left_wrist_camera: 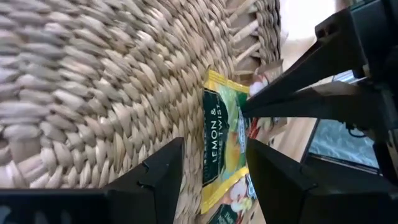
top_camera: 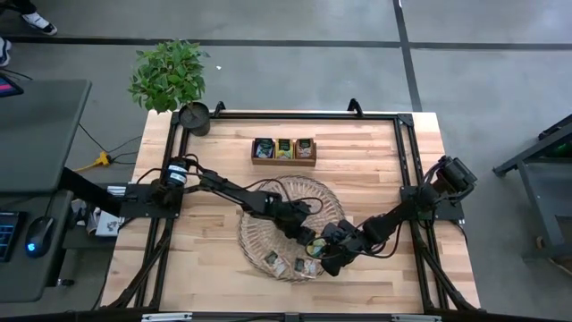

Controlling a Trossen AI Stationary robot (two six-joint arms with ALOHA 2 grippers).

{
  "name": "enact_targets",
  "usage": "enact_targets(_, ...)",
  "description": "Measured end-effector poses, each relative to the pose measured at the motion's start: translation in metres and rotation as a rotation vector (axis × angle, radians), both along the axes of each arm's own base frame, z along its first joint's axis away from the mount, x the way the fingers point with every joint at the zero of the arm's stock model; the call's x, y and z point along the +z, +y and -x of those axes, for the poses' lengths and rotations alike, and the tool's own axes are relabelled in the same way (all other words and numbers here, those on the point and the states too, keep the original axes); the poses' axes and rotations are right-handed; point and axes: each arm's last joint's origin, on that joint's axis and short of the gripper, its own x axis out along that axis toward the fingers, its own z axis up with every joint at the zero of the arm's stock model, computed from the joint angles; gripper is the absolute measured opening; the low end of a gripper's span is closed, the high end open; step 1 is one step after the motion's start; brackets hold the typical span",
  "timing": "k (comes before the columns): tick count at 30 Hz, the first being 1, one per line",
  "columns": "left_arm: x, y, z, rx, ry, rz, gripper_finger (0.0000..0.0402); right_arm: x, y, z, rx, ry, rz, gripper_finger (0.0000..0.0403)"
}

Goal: Pick & Place Tea
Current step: Put the yellow tea bag in the middle section of the wooden organizer

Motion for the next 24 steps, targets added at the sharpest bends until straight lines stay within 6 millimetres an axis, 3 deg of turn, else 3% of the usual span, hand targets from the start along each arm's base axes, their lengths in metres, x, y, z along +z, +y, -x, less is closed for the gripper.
enact_targets(18,0.0001,0.0066,0.0045,-0.136,0.061,0.116,0.0175,0.0,0.0004,0.0002,0.019,0.001,0.006,0.0)
enact_targets(24,-0.0002,0.0073,0.004,-0.107,0.057,0.089,0.0127,0.0002,0.0006,-0.0002,0.022,-0.004,0.007,0.0)
